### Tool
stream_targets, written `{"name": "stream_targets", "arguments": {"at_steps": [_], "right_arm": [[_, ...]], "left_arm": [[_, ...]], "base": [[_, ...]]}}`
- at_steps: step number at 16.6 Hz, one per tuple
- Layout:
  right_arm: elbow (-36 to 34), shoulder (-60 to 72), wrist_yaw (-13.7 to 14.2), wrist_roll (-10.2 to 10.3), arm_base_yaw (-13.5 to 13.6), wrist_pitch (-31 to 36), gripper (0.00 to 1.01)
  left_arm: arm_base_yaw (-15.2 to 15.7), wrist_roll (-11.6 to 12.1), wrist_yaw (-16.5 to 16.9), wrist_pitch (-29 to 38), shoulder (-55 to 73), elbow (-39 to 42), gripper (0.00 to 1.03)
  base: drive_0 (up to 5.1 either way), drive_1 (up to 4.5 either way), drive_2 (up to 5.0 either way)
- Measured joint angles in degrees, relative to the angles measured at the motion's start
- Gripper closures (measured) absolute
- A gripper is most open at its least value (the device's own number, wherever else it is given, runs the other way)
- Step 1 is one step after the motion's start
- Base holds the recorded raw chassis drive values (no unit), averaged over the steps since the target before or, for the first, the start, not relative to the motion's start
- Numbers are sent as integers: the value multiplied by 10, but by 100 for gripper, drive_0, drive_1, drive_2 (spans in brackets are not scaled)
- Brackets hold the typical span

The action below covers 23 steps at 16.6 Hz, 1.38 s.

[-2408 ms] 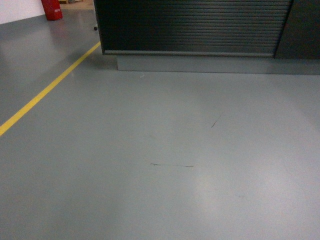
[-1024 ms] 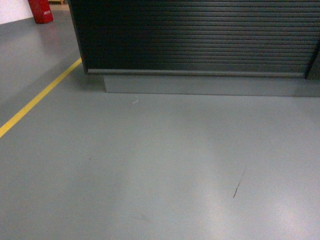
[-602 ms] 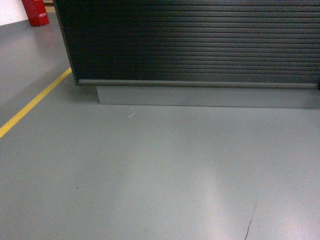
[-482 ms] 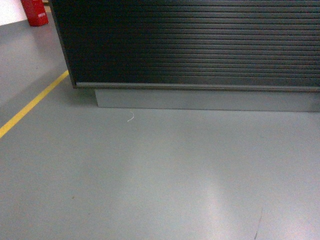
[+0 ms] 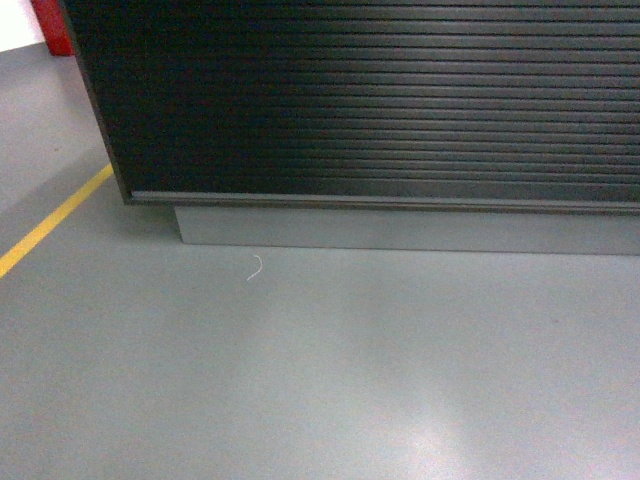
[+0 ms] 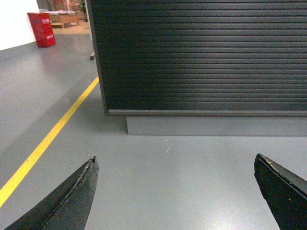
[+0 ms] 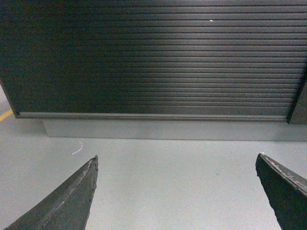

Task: Place dark red mango on scale at checkout

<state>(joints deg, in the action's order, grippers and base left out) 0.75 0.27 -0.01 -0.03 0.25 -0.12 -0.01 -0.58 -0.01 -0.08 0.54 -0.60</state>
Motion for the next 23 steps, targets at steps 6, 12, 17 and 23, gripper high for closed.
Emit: {"name": "stream_targets", "arguments": {"at_steps": [6, 12, 17, 23], "right_arm": [[0, 0, 0, 0, 0, -2, 3], [0, 0, 0, 0, 0, -1, 3], [0, 0, 0, 0, 0, -3, 3], [0, 0, 0, 0, 0, 1, 3]], "left_arm": [[0, 0, 0, -2, 0, 0, 5], [0, 0, 0, -1, 0, 0, 5], [0, 0, 0, 0, 0, 0, 5], [0, 0, 0, -1, 0, 0, 5]], "base": [[10, 436, -416], [6, 432, -419], [4, 430, -421], [4, 430, -421]]}}
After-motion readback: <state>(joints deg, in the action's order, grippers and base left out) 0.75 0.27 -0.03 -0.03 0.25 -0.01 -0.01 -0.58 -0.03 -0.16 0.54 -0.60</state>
